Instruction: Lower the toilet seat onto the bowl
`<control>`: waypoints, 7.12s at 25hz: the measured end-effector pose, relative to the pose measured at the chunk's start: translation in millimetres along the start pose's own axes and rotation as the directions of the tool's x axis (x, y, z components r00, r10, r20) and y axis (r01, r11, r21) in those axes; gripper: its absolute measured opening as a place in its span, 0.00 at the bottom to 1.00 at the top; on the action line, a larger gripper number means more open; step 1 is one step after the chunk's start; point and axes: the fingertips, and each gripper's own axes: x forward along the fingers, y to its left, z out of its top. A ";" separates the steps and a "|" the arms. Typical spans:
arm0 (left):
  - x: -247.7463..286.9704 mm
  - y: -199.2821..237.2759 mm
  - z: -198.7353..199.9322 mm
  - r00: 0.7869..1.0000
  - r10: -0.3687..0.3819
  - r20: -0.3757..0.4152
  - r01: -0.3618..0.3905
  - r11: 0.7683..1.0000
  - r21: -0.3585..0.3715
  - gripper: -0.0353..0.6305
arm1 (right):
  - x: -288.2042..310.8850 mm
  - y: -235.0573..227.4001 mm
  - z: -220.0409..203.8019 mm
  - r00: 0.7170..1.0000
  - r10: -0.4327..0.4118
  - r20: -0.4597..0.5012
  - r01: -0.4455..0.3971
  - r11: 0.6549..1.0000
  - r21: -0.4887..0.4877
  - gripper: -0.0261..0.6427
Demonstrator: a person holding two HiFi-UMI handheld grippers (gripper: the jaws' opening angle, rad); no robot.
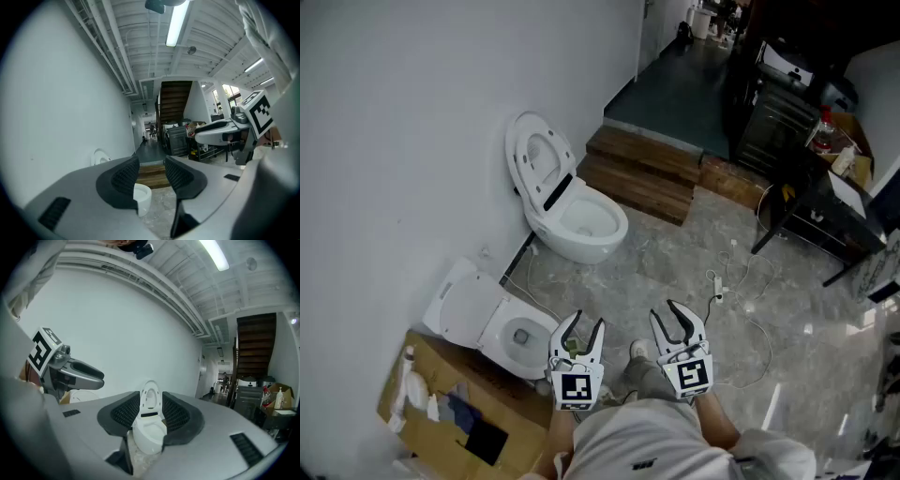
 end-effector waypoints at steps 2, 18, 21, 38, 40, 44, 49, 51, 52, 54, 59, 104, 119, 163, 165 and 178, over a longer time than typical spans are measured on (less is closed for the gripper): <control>14.7 -1.6 2.6 1.000 0.006 0.005 -0.006 1.000 -0.007 0.34 | 7.9 -10.3 -3.2 1.000 0.006 0.003 -0.006 1.000 -0.004 0.26; 172.3 14.1 19.3 0.989 0.138 -0.053 -0.138 0.990 0.000 0.34 | 132.6 -135.6 -31.6 0.990 0.140 0.018 -0.140 0.990 0.004 0.26; 197.0 17.2 23.2 0.984 0.167 -0.062 -0.167 0.986 0.004 0.34 | 153.4 -154.2 -35.6 0.985 0.173 0.016 -0.173 0.985 -0.001 0.26; 300.9 44.4 31.3 0.976 0.207 -0.071 -0.208 0.978 -0.002 0.34 | 250.3 -210.2 -53.7 0.968 0.252 0.010 -0.252 0.968 0.008 0.26; 309.7 51.3 31.8 0.976 0.209 -0.066 -0.209 0.978 -0.002 0.34 | 260.3 -211.7 -55.0 0.967 0.255 0.006 -0.255 0.967 0.012 0.26; 332.0 69.3 29.5 0.976 0.213 -0.052 -0.213 0.977 -0.004 0.33 | 286.6 -215.6 -59.2 0.965 0.261 -0.002 -0.261 0.965 0.006 0.26; 360.4 100.6 22.6 0.977 0.211 -0.039 -0.211 0.977 0.005 0.33 | 329.2 -217.0 -59.4 0.965 0.262 -0.006 -0.262 0.965 0.000 0.26; 373.6 116.4 20.9 0.977 0.212 -0.033 -0.213 0.977 -0.009 0.33 | 348.4 -218.4 -58.4 0.965 0.261 -0.011 -0.261 0.965 0.004 0.26; 380.7 124.7 19.6 0.977 0.211 -0.035 -0.212 0.977 -0.014 0.33 | 358.8 -219.3 -58.1 0.965 0.261 -0.014 -0.260 0.965 0.004 0.26; 395.7 143.3 18.5 0.978 0.206 -0.037 -0.207 0.978 -0.015 0.33 | 381.5 -220.8 -56.0 0.966 0.257 -0.017 -0.257 0.966 0.001 0.26; 432.3 187.9 20.0 0.982 0.185 -0.027 -0.186 0.983 -0.010 0.32 | 435.6 -222.8 -49.1 0.970 0.241 -0.025 -0.241 0.971 0.004 0.26; 666.8 403.9 -26.2 0.872 0.463 -0.161 -0.479 0.874 -0.081 0.31 | 788.1 -260.0 -69.8 0.797 0.602 -0.055 -0.604 0.796 -0.042 0.26; 703.7 467.1 -65.9 0.678 0.669 -0.304 -0.712 0.701 -0.042 0.37 | 895.7 -240.1 -89.7 0.588 0.800 -0.114 -0.808 0.584 -0.074 0.26; 718.2 625.1 -231.9 0.628 0.608 -0.486 -0.733 0.672 -0.106 0.60 | 1075.9 -74.4 -170.4 0.554 0.771 -0.313 -0.833 0.513 -0.208 0.49; 717.0 628.3 -236.9 0.622 0.608 -0.493 -0.736 0.669 -0.103 0.62 | 1081.8 -68.6 -176.3 0.549 0.769 -0.328 -0.836 0.502 -0.223 0.53; 722.7 641.4 -267.0 0.619 0.575 -0.535 -0.730 0.672 -0.124 0.68 | 1107.8 -41.7 -202.7 0.526 0.762 -0.377 -0.850 0.455 -0.267 0.63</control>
